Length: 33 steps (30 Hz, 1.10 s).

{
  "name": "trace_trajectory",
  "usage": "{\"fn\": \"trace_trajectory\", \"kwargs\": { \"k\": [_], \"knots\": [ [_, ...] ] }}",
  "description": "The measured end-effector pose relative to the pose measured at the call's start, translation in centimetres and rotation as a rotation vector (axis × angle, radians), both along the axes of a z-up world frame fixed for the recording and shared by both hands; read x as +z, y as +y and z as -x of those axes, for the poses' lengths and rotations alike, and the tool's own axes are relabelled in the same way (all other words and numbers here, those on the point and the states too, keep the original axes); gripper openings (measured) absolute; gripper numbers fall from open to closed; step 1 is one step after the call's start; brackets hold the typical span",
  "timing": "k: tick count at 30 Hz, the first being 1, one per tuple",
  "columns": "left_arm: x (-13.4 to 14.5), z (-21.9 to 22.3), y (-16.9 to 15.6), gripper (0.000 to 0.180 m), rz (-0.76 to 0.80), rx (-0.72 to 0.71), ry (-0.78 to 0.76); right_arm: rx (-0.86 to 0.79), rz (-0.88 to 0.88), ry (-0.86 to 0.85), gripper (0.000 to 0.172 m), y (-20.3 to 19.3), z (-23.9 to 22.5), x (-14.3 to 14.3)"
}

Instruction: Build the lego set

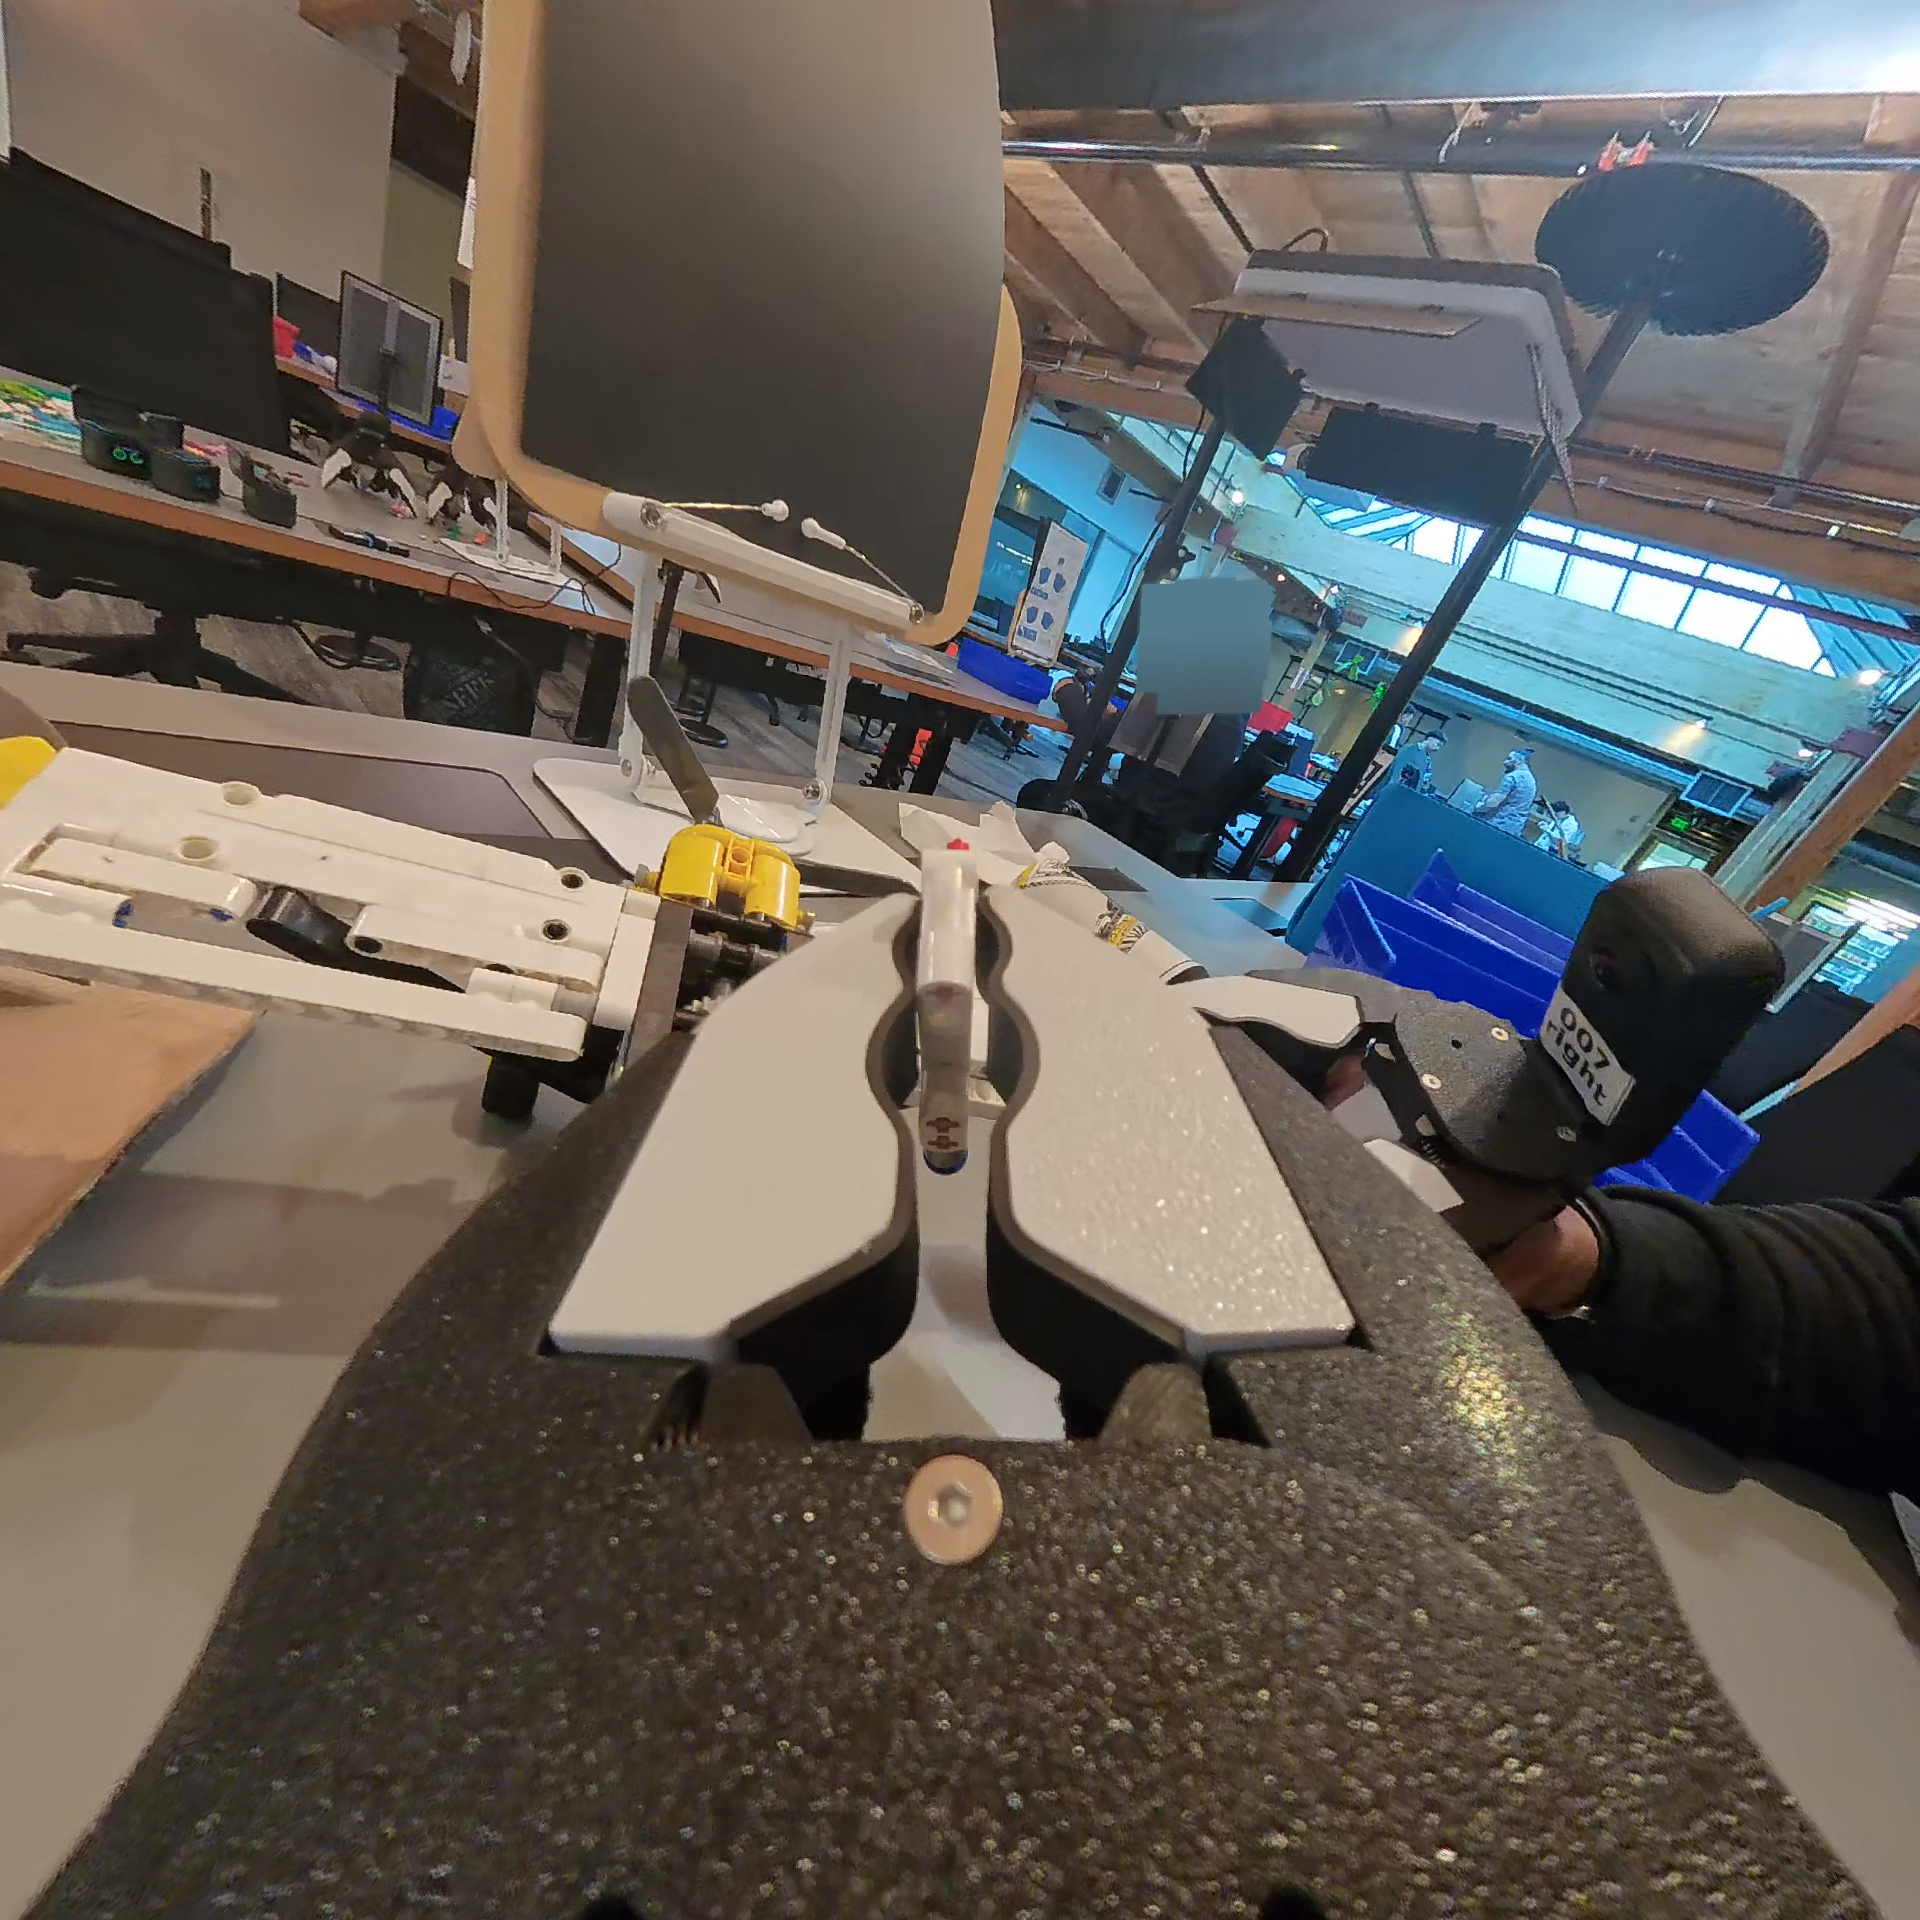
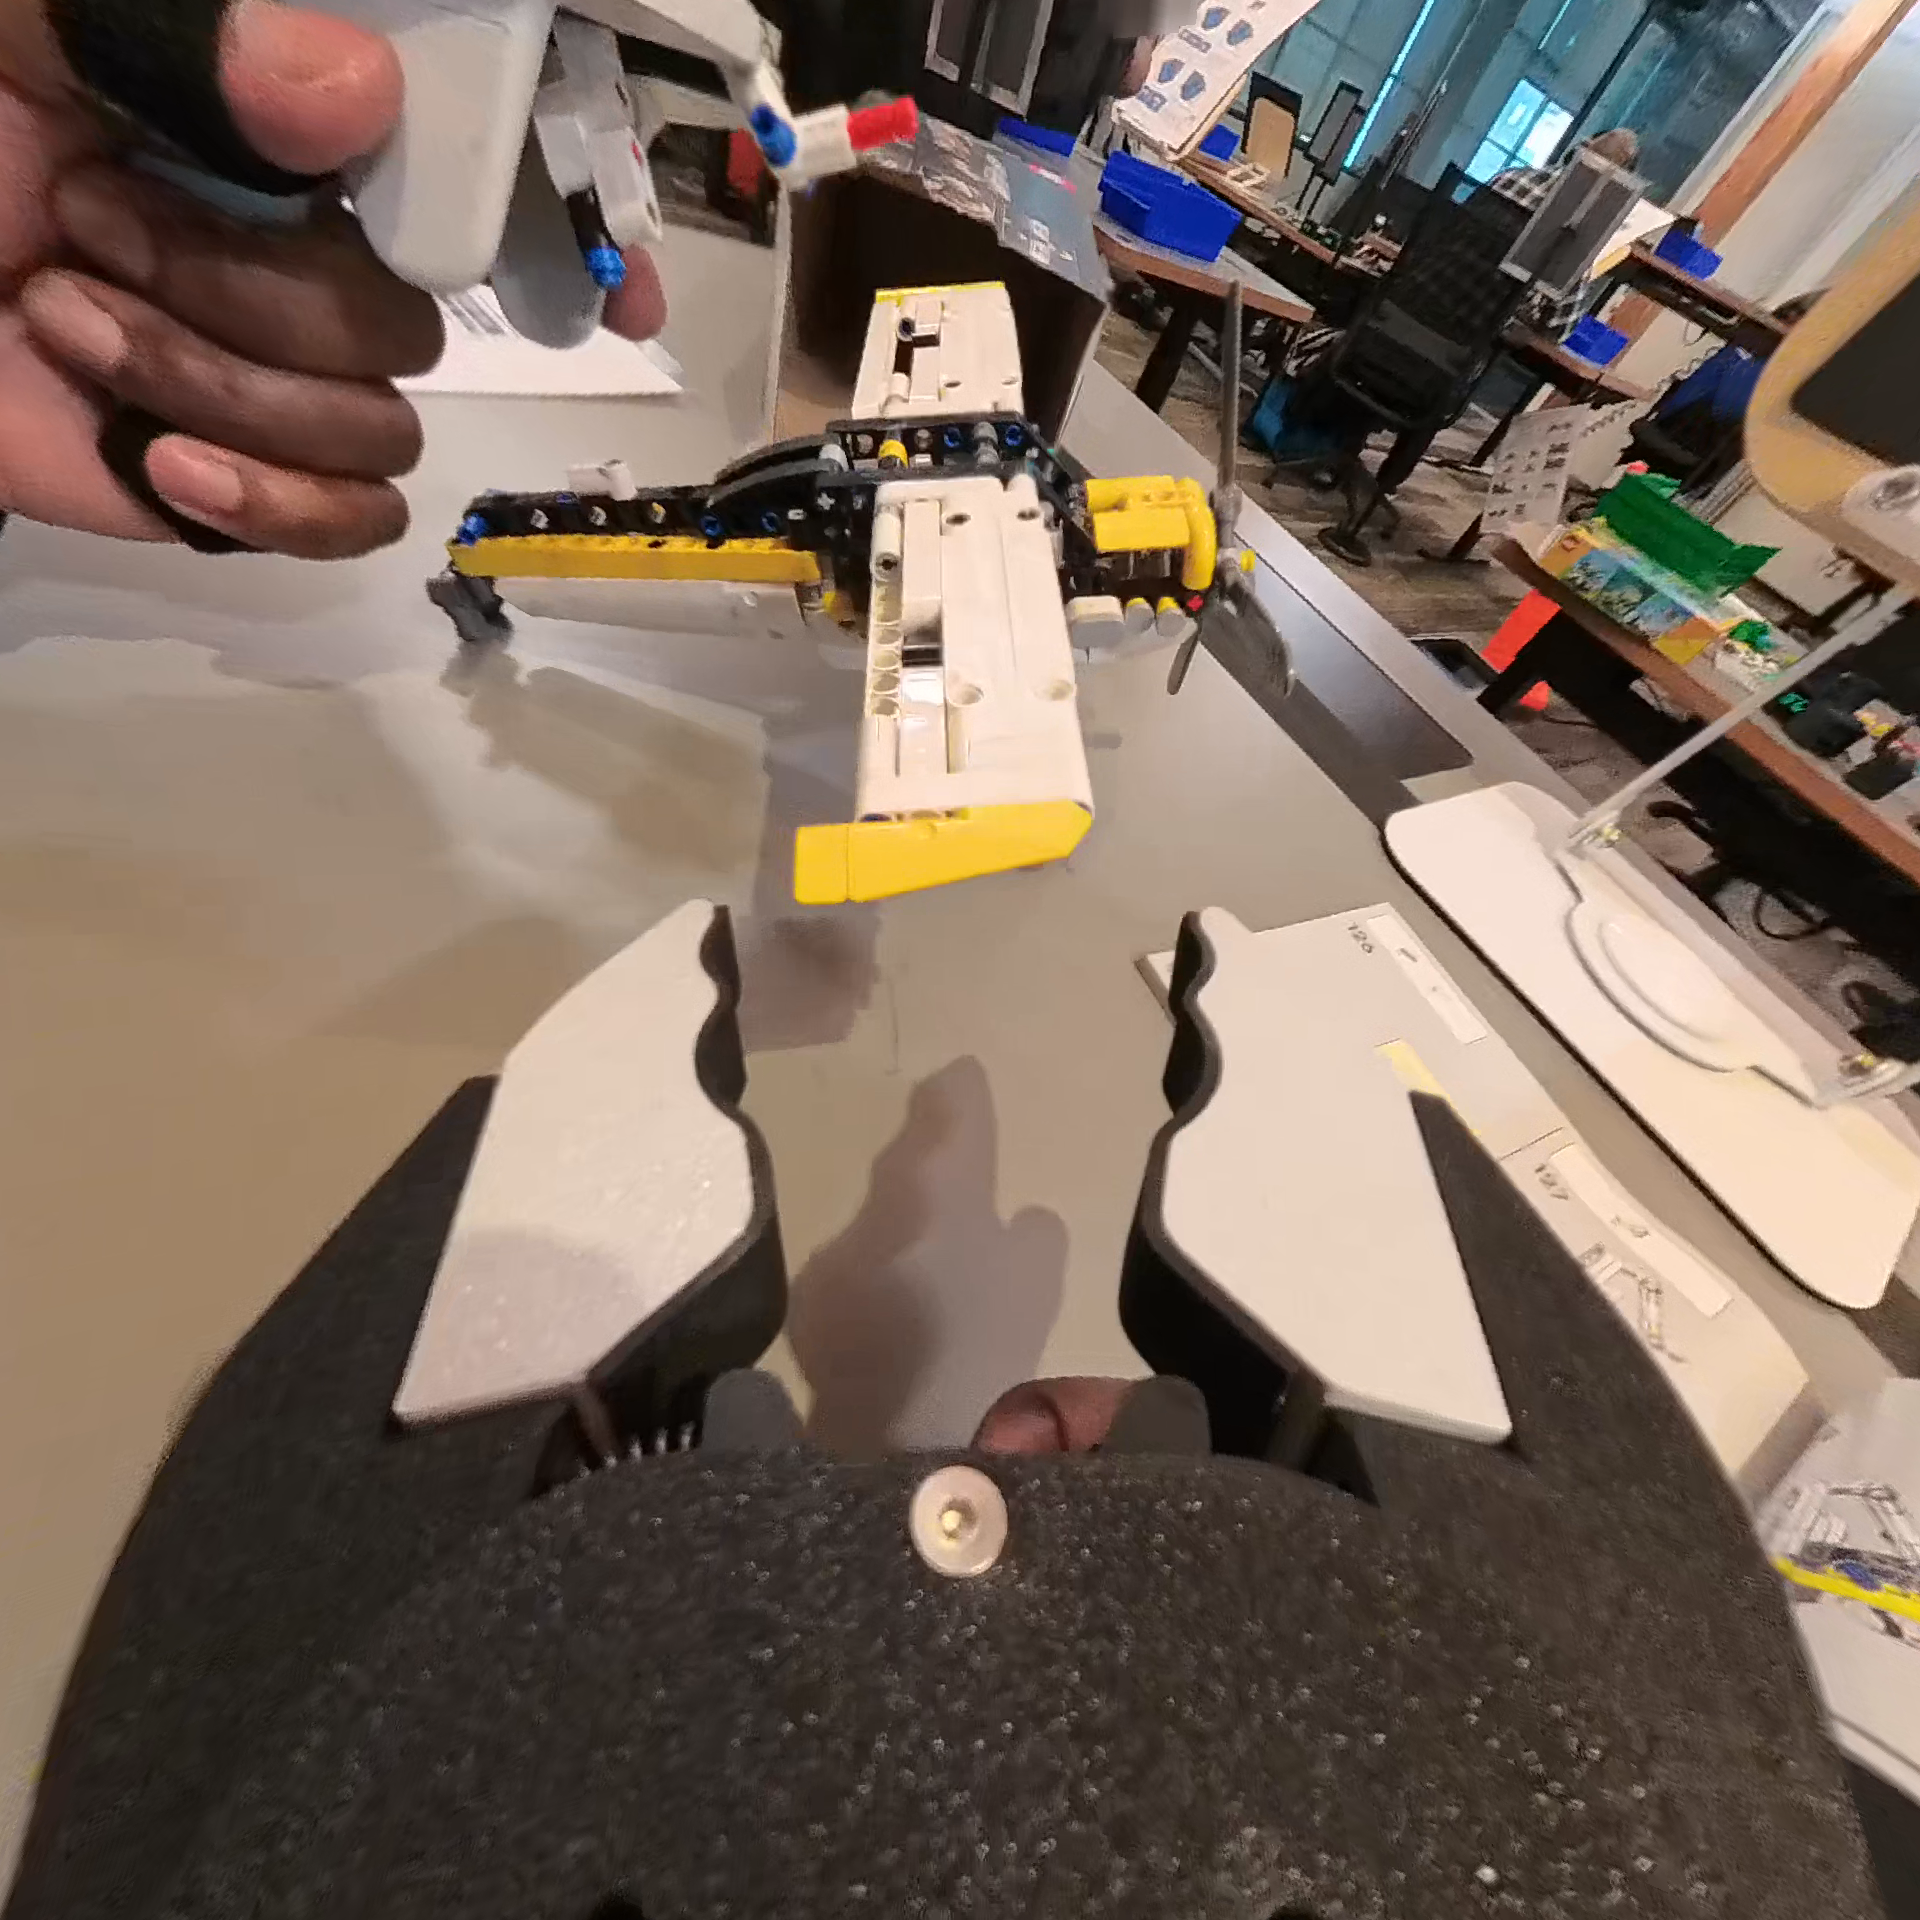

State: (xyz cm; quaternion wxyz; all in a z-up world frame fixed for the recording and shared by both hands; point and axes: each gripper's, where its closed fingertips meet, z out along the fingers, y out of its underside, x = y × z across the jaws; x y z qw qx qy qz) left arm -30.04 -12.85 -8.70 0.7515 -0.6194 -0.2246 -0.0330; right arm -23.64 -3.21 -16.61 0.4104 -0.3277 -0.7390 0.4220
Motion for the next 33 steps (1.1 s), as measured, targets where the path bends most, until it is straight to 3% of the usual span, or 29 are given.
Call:
{"fn": "trace_trajectory", "kwargs": {
  "k": [11,20,28,33],
  "knots": [
    [-0.4,-0.3,0.4,0.008,0.035,-0.017,0.006,-0.063,-0.052,-0.02,0.046,0.5,1.1,-0.5],
    [-0.7,-0.3,0.5,0.008,0.056,-0.01,0.026,-0.045,-0.071,-0.031,0.057,-0.3,1.8,-1.0],
    [-0.7,-0.5,0.6,0.008,0.058,-0.004,0.041,-0.077,-0.143,0.038,0.012,0.2,1.8,-0.6],
    [-0.7,-0.7,0.7,0.008,0.066,-0.005,0.054,-0.08,-0.163,0.027,0.024,0.4,1.0,-0.8]
  ]
}}
